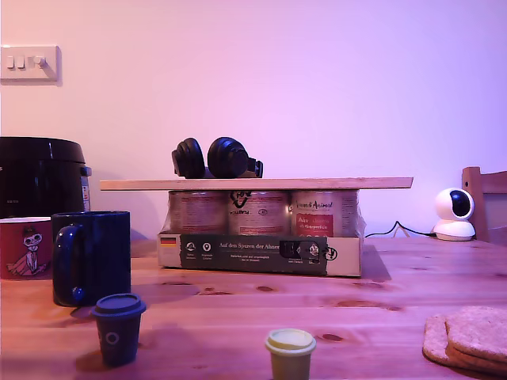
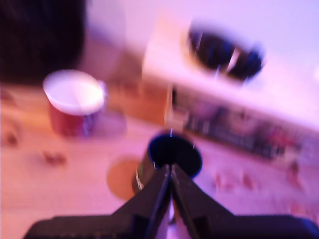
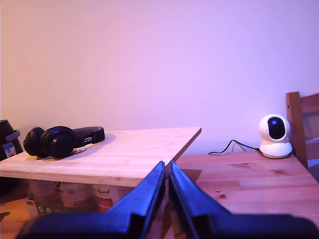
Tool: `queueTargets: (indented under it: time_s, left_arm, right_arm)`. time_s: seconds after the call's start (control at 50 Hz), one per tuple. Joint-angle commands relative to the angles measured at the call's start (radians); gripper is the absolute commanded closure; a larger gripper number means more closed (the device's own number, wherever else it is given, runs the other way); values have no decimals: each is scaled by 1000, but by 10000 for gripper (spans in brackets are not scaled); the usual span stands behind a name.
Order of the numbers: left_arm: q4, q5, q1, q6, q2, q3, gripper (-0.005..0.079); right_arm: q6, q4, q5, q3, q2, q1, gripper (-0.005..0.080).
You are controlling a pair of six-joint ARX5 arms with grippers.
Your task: Slide the blue coffee cup to the right
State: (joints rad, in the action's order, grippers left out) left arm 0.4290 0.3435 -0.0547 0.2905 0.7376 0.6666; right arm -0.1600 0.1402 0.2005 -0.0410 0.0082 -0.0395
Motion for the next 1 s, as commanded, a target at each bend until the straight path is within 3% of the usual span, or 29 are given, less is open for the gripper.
queueTargets:
  time_s: [0.0,0.42,0.68,0.98]
  left_arm:
    - [12,9,1,-30,92,24,763]
    - [8,-29,3,-146,583,220,763]
    - [7,-71,17,-195,771,337,763]
    - [-3,-129,89,-203,924,408,763]
  right_arm:
    - [-6,6,3,9,-6,0,763]
    - [-5,5,3,9,-6,0,763]
    - [-5,4,2,9,-6,0,763]
    - [-5,4,2,9,-6,0,763]
